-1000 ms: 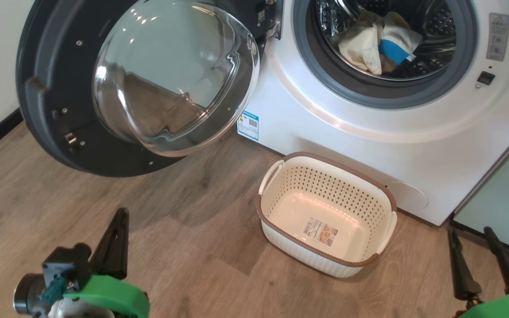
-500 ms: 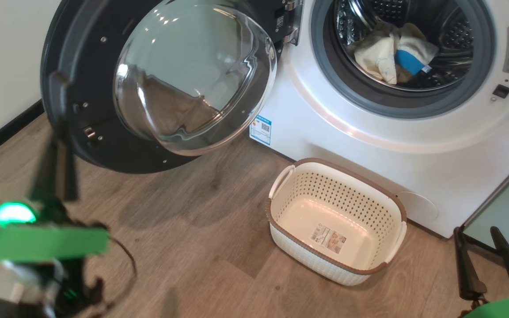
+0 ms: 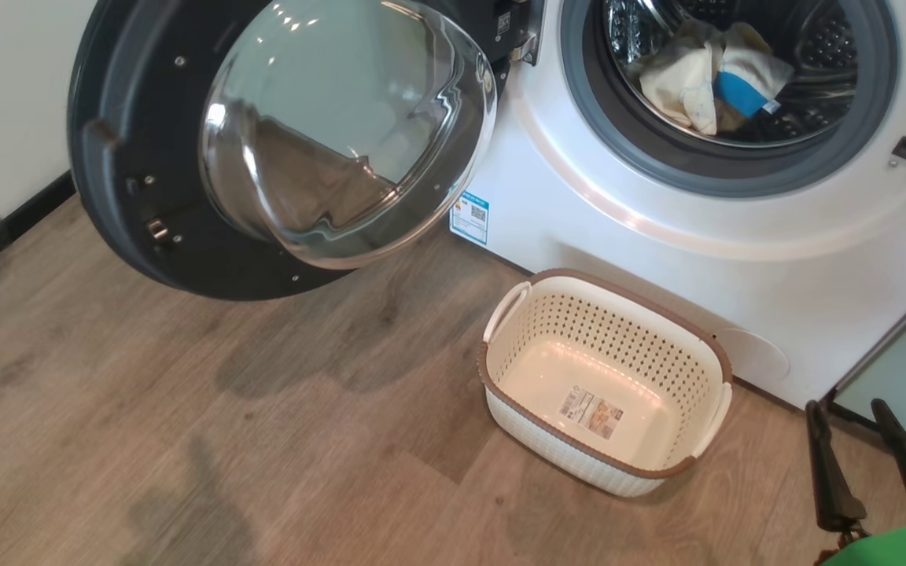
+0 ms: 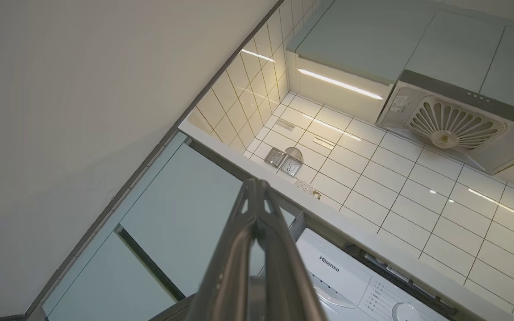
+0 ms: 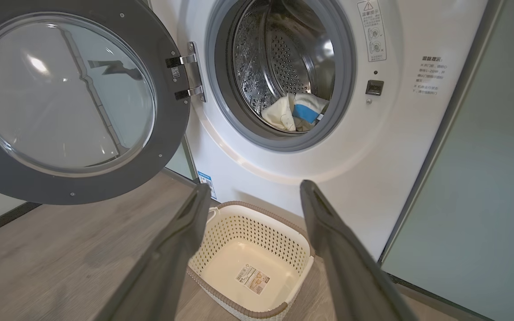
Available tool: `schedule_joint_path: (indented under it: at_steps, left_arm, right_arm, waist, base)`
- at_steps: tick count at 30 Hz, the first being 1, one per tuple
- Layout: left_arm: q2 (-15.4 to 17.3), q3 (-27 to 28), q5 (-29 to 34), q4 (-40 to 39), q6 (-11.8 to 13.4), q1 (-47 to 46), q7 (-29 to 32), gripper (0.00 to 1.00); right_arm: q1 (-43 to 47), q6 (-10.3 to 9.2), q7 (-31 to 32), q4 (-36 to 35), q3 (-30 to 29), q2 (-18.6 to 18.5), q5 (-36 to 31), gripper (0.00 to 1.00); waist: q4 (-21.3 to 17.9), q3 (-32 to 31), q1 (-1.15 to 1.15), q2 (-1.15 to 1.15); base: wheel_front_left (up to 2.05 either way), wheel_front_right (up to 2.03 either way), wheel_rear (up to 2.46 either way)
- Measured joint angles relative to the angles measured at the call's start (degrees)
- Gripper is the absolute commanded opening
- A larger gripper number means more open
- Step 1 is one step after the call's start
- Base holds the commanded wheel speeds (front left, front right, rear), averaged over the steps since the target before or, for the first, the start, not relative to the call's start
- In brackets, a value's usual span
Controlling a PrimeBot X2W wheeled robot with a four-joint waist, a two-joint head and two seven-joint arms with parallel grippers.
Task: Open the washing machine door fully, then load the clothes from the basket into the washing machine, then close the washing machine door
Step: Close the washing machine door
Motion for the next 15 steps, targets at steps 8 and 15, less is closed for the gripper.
schedule_joint_path:
  at_steps: [8, 15]
  left_arm:
    - [4.4, 3.5, -8.6, 17.7, 0.3, -10.5, 7.4, 0.00]
    - [6.2, 4.9, -14.2, 30.9, 1.7, -16.2, 13.9, 0.00]
  right_arm:
    - [-0.1, 0.00, 0.8, -0.3, 0.5, -0.6, 0.0, 1.00]
    - [-0.3, -0.01, 1.2, -0.5, 0.9, -1.5, 0.0, 1.00]
  waist:
    - [-1.2, 1.6, 0.00, 0.00]
    - [-2.5, 3.0, 0.00, 0.00]
  base:
    - [0.00, 0.00, 0.00]
    - [0.00, 0.00, 0.00]
